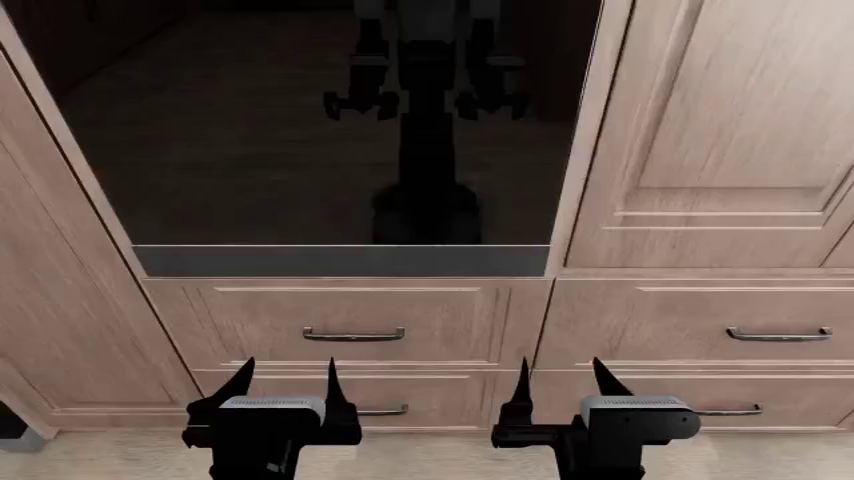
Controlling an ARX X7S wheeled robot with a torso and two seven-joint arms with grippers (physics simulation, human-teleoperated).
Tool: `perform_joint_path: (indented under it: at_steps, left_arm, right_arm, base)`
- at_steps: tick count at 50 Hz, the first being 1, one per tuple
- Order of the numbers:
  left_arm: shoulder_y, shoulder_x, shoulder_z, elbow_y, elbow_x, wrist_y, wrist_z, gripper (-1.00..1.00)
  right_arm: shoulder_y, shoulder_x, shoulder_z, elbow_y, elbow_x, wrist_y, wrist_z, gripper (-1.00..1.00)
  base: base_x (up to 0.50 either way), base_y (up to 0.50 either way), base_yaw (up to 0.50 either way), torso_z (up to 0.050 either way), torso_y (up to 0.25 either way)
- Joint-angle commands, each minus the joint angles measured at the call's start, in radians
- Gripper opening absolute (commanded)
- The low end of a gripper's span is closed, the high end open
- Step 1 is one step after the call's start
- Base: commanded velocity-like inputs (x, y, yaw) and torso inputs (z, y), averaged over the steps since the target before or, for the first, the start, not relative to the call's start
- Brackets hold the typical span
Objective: Close the microwave door
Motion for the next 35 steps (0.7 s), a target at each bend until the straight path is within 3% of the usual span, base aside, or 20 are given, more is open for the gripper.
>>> perform_joint_path:
  at_steps: [1,20,29,35]
  left_arm:
    - [0.0,-0.016,0.018,0.002,-0.016,-0.001,-0.018,1.0]
    - [0.009,-0.062,0.083,0.047,-0.043,0.021,-0.07,1.0]
    - [-0.039,-0.066,0.057,0.414,-0.158,-0.278,-0.111,1.0]
    - [-0.156,-0.074,0.014,0.678,-0.268,-0.544,-0.171,1.0]
  right_arm:
    - [0.0,0.015,-0.02,0.001,0.016,-0.001,0.019,1.0]
    - [0.005,0.069,-0.085,-0.033,0.056,0.029,0.063,1.0]
    - [0.015,0.102,-0.1,-0.257,0.051,0.179,0.083,1.0]
    - [0.07,0.13,-0.106,-0.504,0.047,0.384,0.095,1.0]
  base:
    - [0.0,0.0,0.0,0.0,0.0]
    - [0.0,0.0,0.0,0.0,0.0]
    - [0.0,0.0,0.0,0.0,0.0]
    - [0.0,0.0,0.0,0.0,0.0]
